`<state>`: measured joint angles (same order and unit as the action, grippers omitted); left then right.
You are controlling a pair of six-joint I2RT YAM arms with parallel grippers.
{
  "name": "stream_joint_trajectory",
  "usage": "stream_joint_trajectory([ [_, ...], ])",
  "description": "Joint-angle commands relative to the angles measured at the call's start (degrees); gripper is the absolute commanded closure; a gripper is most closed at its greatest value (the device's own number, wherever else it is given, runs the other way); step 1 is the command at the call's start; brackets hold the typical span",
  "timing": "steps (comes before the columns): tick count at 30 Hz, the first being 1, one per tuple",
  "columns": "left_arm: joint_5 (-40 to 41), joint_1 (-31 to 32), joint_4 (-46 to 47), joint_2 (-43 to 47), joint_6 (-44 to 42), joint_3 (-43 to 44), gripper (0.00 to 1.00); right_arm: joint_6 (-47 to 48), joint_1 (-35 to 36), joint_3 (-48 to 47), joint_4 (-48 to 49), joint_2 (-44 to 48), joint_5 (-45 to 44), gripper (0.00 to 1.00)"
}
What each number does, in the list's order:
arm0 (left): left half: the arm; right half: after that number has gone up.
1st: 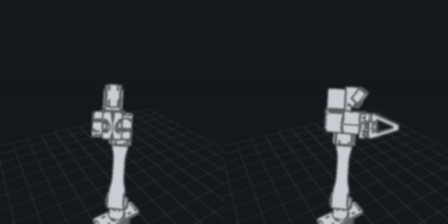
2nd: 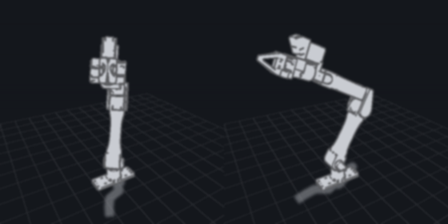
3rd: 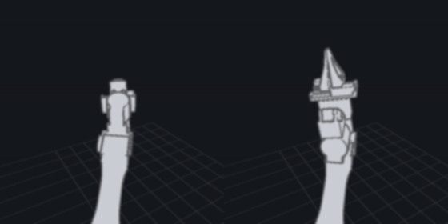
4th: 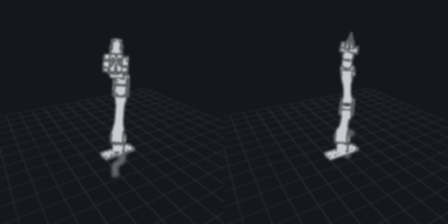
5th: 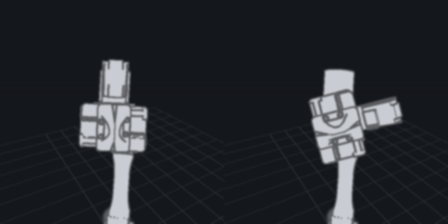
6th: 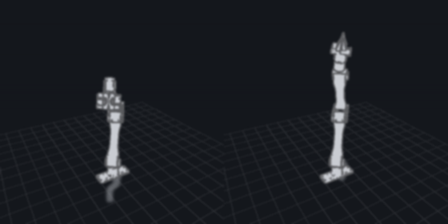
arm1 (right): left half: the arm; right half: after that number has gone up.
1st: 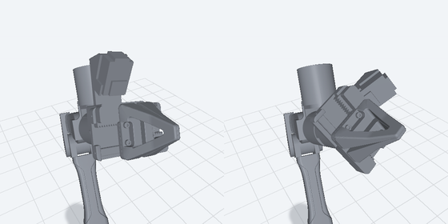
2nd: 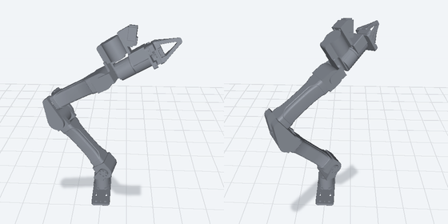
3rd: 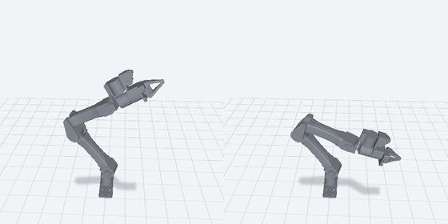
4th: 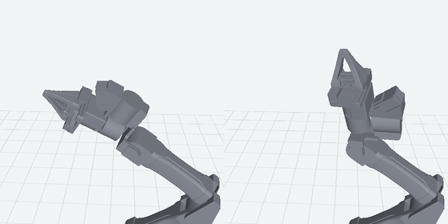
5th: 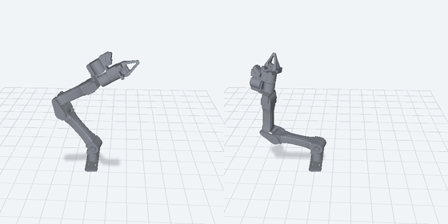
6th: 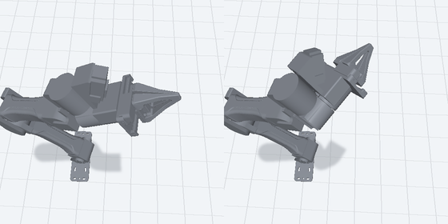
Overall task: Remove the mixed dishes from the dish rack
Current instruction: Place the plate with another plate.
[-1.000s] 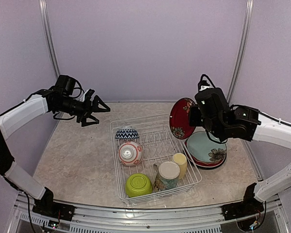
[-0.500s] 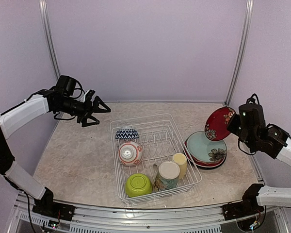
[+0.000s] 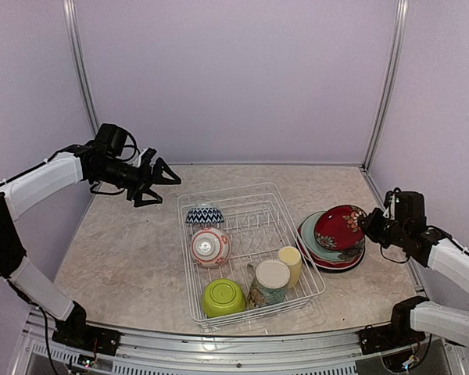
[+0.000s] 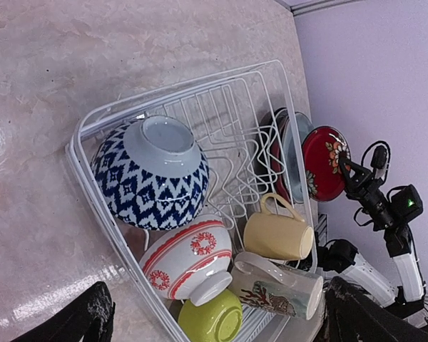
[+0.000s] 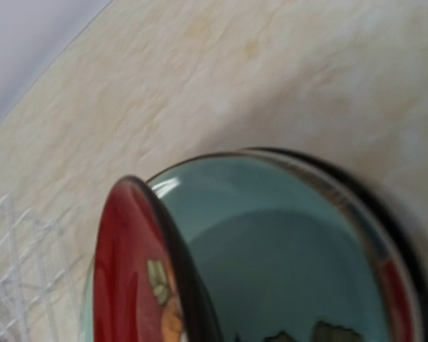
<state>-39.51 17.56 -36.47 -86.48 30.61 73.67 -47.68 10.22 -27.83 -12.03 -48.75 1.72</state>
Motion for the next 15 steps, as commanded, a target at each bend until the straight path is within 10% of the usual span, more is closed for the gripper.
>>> stream_joint_trajectory([
  [1,-0.3,0.5,-0.7,-1.1,-0.6,1.3,0.01,-1.2,-3.9,2.1,11.7,-1.5,14.8,1.00],
  [15,-0.4,0.5,-0.8,-0.5,-0.7,1.4,0.01,-1.4,-5.9,5.5,17.4,-7.7,18.0,1.00],
])
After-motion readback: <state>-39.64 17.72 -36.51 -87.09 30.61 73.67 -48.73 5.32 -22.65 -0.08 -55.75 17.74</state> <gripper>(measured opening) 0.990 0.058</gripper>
